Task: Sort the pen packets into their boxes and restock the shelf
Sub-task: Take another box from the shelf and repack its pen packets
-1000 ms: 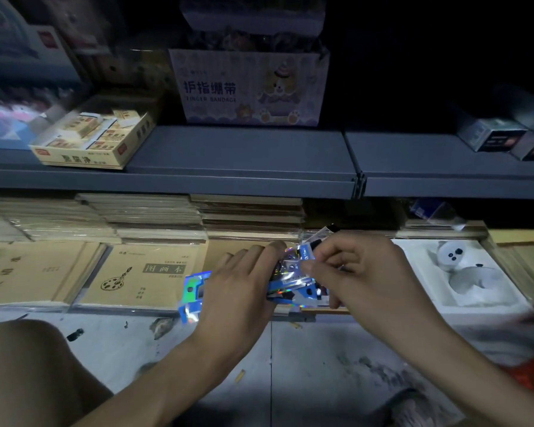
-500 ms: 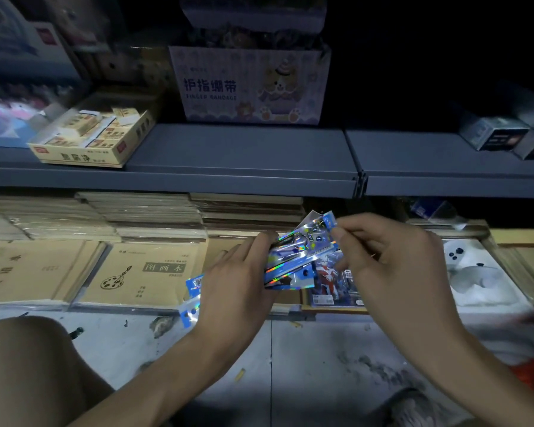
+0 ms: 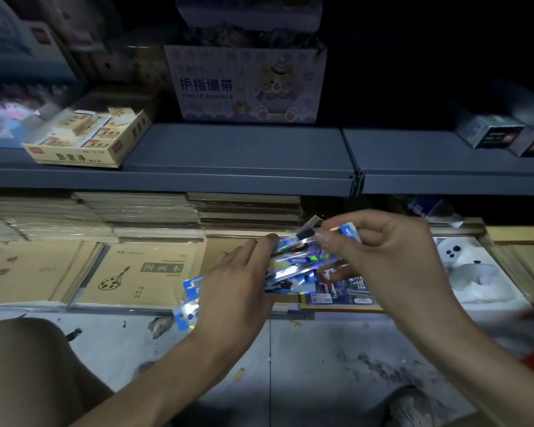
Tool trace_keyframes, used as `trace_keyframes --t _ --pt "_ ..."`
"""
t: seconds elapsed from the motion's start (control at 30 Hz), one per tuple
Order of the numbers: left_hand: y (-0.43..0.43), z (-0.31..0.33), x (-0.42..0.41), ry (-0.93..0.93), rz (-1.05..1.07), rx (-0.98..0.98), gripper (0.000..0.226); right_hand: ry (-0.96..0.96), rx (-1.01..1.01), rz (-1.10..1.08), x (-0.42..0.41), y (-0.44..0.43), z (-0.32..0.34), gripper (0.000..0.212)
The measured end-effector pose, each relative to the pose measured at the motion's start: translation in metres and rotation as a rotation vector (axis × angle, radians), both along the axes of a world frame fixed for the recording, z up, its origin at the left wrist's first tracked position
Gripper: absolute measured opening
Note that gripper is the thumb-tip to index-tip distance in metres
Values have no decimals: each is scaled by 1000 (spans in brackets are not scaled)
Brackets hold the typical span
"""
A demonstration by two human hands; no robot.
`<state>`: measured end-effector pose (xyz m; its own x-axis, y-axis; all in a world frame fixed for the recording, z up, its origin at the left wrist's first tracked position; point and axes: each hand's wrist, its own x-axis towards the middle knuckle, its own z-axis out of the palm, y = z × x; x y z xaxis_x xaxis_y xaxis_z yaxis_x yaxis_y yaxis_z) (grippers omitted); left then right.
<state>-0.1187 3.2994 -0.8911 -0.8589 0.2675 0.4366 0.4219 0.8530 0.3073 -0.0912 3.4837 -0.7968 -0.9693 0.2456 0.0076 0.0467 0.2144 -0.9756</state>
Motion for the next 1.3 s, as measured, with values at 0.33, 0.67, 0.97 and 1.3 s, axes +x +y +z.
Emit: trace_keyframes --t 0.33,0.67,0.97,1.3 --pt "-1 -3 -3 -171 -78 253 72 185 218 18 -5 20 5 16" --pt "-5 -5 -3 -293 -44 383 60 352 80 -155 -9 46 27 13" --pt "-5 3 2 -502 -64 717 49 191 -118 -112 -2 74 45 19" --pt "1 5 2 -472 -119 688 49 175 45 -61 5 67 36 24"
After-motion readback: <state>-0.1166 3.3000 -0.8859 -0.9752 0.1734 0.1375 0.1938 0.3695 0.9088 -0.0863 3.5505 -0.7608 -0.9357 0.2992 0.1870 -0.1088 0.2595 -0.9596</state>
